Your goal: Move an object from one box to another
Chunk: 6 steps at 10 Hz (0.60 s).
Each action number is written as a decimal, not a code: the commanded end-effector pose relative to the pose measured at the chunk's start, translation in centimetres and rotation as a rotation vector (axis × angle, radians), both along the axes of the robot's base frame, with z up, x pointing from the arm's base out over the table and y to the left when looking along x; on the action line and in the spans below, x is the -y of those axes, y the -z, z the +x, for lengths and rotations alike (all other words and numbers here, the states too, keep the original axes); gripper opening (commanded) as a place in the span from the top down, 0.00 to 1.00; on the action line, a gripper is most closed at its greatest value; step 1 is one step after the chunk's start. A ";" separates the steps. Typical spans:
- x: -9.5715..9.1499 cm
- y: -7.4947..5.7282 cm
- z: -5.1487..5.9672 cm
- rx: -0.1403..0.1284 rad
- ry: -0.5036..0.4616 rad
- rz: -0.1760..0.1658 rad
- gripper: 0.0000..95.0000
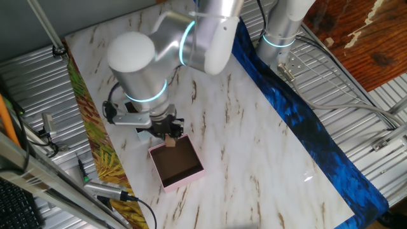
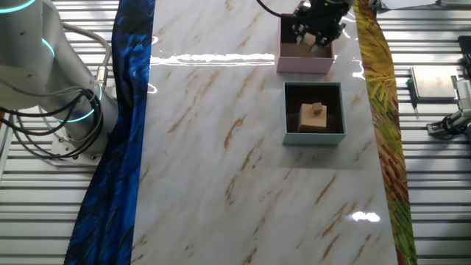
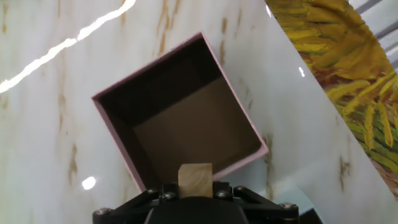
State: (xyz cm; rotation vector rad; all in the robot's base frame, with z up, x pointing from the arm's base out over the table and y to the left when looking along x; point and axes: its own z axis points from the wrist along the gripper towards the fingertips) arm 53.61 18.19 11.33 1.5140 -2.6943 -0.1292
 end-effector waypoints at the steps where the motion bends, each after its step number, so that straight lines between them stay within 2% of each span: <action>1: -0.6 0.2 0.0 0.004 0.001 -0.002 1.00; 6: -1.3 0.4 -0.1 0.013 -0.021 0.000 1.00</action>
